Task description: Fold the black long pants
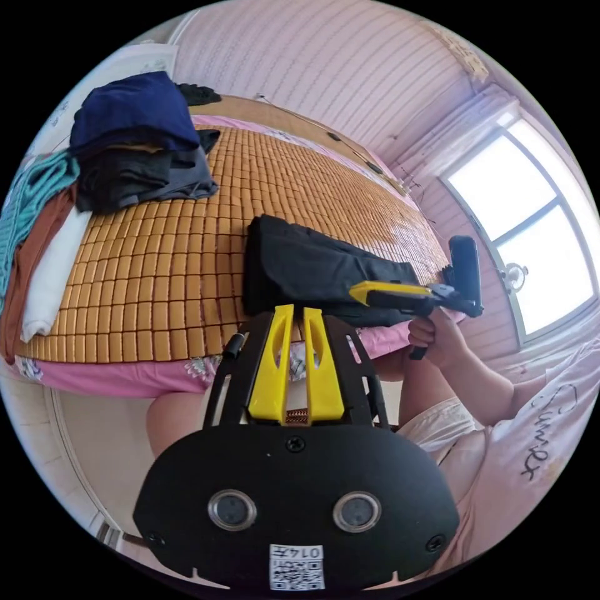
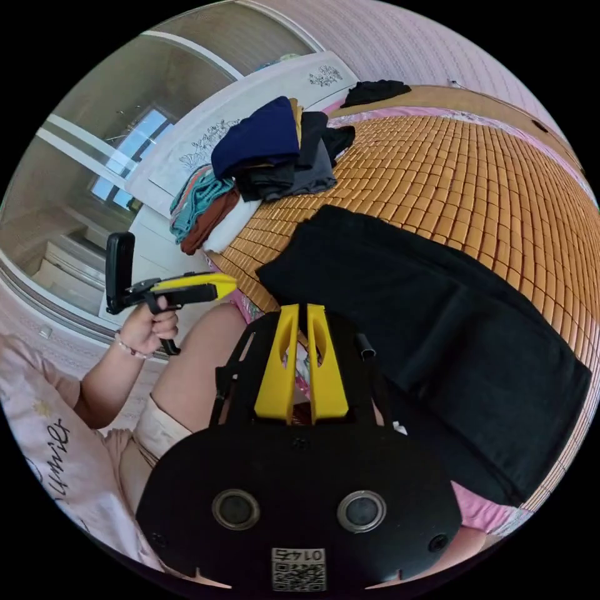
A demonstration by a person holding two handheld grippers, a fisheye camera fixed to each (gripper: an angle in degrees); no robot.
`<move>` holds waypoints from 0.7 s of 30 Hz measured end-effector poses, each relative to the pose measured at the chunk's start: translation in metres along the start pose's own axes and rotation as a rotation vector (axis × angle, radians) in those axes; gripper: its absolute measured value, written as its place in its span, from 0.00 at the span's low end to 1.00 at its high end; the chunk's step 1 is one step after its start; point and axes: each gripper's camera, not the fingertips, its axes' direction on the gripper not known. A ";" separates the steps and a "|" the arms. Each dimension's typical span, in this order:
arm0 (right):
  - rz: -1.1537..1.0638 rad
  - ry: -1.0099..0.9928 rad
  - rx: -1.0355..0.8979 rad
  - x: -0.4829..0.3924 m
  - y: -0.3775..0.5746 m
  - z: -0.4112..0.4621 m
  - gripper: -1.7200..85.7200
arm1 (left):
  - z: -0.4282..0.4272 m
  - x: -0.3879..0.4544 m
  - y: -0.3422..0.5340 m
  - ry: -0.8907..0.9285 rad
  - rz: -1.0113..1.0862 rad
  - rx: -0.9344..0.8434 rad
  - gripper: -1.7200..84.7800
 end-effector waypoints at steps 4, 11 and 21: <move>0.000 0.120 -0.002 0.003 0.011 -0.008 0.04 | 0.010 -0.002 -0.005 -0.005 -0.014 0.007 0.11; 0.062 0.348 -0.065 0.024 0.026 -0.010 0.01 | 0.051 0.000 -0.024 -0.078 -0.056 -0.036 0.14; 0.064 0.587 -0.020 0.015 0.003 -0.003 0.01 | 0.039 0.059 -0.040 -0.232 0.221 0.032 0.06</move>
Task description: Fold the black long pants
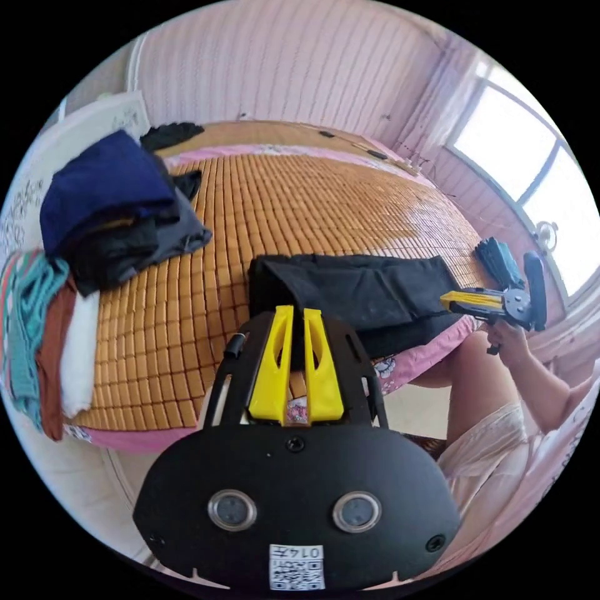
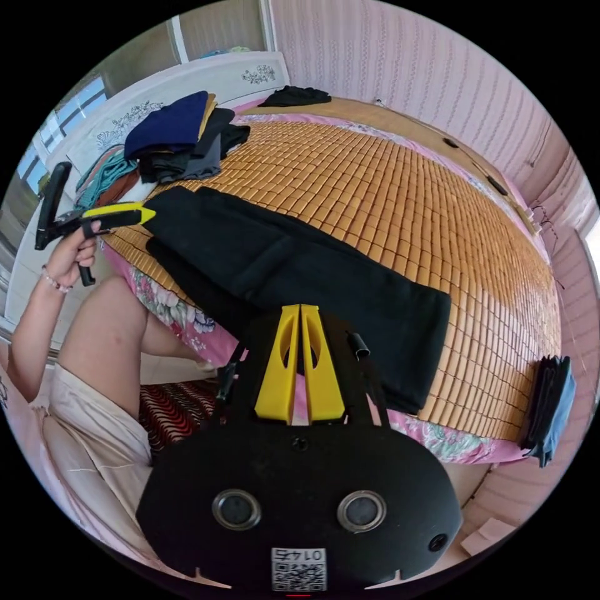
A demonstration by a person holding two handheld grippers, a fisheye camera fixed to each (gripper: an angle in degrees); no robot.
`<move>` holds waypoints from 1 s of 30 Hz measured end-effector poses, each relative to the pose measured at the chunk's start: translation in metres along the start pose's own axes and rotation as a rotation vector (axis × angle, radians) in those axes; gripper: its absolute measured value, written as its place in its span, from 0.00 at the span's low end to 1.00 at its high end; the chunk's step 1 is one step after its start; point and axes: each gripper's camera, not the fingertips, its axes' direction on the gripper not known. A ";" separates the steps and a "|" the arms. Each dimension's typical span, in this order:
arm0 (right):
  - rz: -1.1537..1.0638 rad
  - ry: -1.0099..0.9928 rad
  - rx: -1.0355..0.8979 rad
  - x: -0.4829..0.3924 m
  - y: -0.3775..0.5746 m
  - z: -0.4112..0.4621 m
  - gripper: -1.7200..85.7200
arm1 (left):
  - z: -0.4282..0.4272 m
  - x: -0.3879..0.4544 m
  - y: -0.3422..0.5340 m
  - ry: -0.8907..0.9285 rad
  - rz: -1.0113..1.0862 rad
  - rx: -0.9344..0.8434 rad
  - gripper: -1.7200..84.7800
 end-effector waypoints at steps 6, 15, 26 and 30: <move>0.018 -0.024 -0.156 -0.013 -0.025 0.051 0.02 | 0.058 -0.007 -0.006 -0.037 -0.005 -0.207 0.07; 0.091 -0.180 -0.189 0.002 -0.049 0.065 0.02 | 0.044 -0.011 0.018 0.057 -0.177 -0.062 0.09; 0.220 -0.180 -0.023 -0.009 -0.044 0.059 0.02 | 0.079 0.114 0.022 0.385 0.074 -0.062 0.08; 0.176 -0.056 -0.093 -0.031 -0.063 0.067 0.02 | 0.109 0.168 0.019 0.464 0.193 -0.116 0.08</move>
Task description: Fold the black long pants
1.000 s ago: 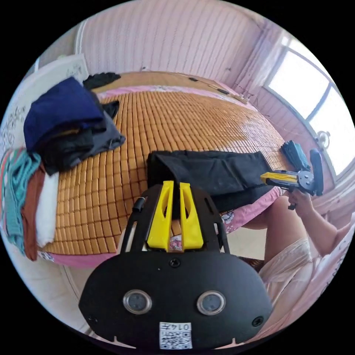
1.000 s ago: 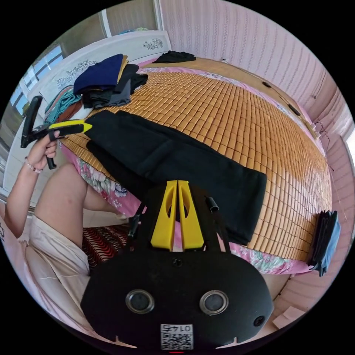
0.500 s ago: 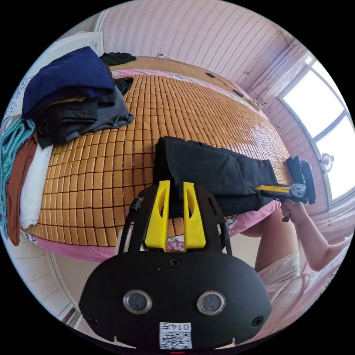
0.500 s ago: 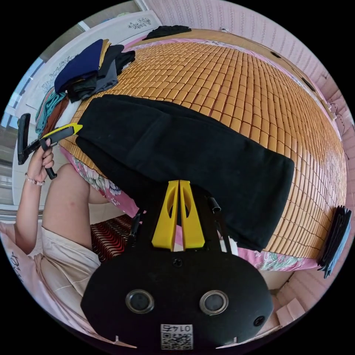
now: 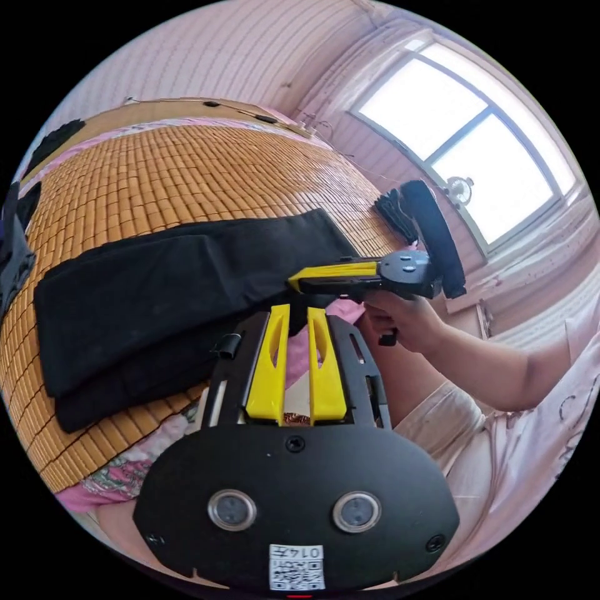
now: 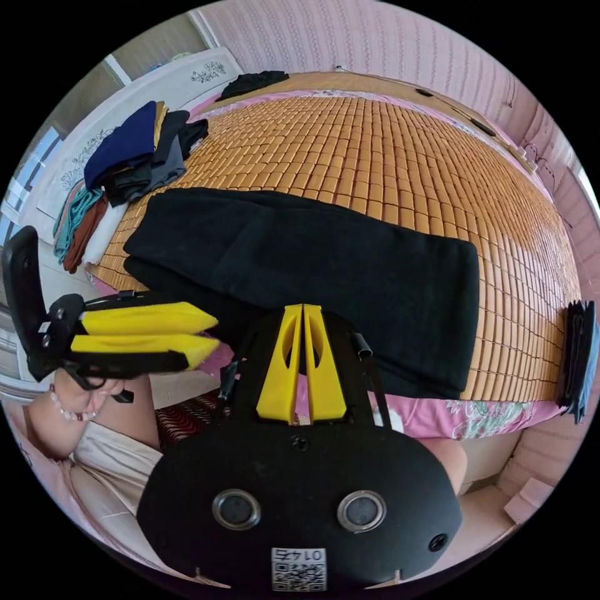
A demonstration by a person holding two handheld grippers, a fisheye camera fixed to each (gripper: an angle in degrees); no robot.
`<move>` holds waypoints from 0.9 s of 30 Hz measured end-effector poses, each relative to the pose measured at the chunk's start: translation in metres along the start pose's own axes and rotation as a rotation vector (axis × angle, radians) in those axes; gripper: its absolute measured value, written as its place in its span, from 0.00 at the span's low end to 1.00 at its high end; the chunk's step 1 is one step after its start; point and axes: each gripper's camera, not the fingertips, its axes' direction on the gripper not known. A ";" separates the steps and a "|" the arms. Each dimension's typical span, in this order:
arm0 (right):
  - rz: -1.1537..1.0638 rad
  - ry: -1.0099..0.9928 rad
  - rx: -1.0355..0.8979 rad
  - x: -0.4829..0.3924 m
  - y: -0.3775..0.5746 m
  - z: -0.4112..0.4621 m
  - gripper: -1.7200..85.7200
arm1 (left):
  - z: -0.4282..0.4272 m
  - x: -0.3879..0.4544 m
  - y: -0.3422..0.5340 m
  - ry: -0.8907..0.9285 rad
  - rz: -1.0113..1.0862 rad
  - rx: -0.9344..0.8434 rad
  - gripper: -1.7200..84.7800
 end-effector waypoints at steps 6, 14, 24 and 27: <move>-0.059 0.156 -0.026 -0.030 -0.013 0.008 0.02 | 0.028 0.021 -0.007 0.036 0.057 -0.003 0.02; -0.067 0.164 -0.013 -0.037 -0.021 0.008 0.02 | 0.045 0.037 0.001 0.075 0.159 0.022 0.01; -0.184 0.107 0.039 -0.034 -0.045 -0.018 0.01 | 0.062 0.042 -0.002 -0.152 0.072 0.050 0.01; -0.236 0.114 -0.003 -0.037 -0.062 -0.010 0.01 | 0.083 0.044 -0.006 -0.237 0.068 -0.003 0.01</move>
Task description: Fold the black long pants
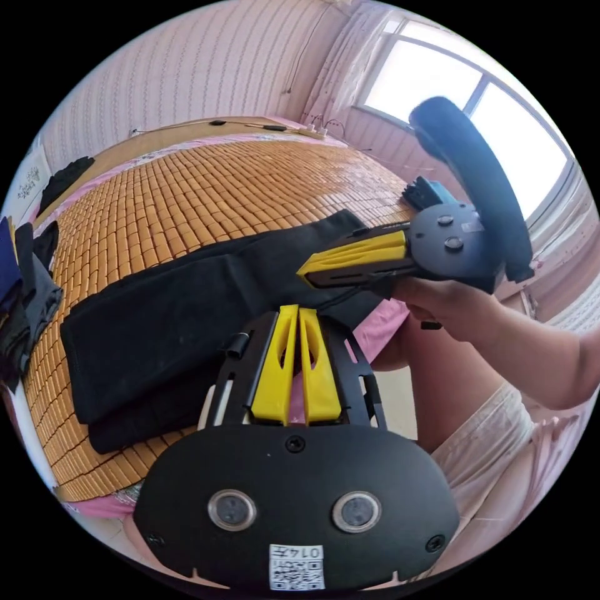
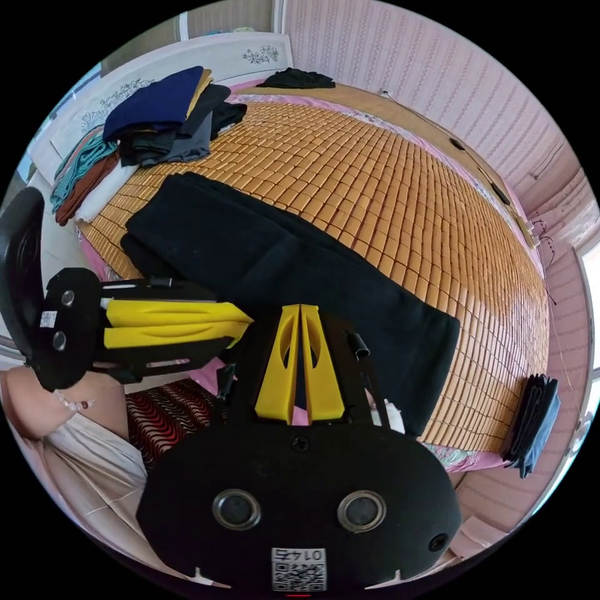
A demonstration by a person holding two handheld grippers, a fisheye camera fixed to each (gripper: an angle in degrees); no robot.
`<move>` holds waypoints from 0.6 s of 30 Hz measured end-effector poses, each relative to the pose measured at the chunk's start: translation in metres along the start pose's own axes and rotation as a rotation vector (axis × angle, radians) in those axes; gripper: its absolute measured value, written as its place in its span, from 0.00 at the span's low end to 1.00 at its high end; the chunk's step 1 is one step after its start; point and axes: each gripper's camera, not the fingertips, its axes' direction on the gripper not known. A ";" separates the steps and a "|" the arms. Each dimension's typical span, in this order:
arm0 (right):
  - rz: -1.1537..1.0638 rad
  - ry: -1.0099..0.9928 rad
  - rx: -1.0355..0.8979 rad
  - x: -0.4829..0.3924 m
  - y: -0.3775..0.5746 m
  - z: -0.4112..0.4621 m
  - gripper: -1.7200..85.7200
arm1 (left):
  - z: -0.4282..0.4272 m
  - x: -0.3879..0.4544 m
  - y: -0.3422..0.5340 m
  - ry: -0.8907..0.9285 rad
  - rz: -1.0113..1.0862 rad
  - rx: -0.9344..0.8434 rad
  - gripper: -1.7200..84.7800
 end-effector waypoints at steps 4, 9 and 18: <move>-0.058 -0.015 -0.107 0.006 -0.013 0.013 0.01 | 0.024 0.007 0.005 -0.001 0.013 -0.040 0.01; -0.081 -0.038 -0.002 0.020 -0.039 -0.012 0.01 | 0.033 0.018 0.006 0.018 0.047 -0.043 0.01; -0.045 -0.163 -0.036 0.073 -0.041 0.000 0.01 | 0.042 0.036 0.007 0.002 0.059 -0.026 0.01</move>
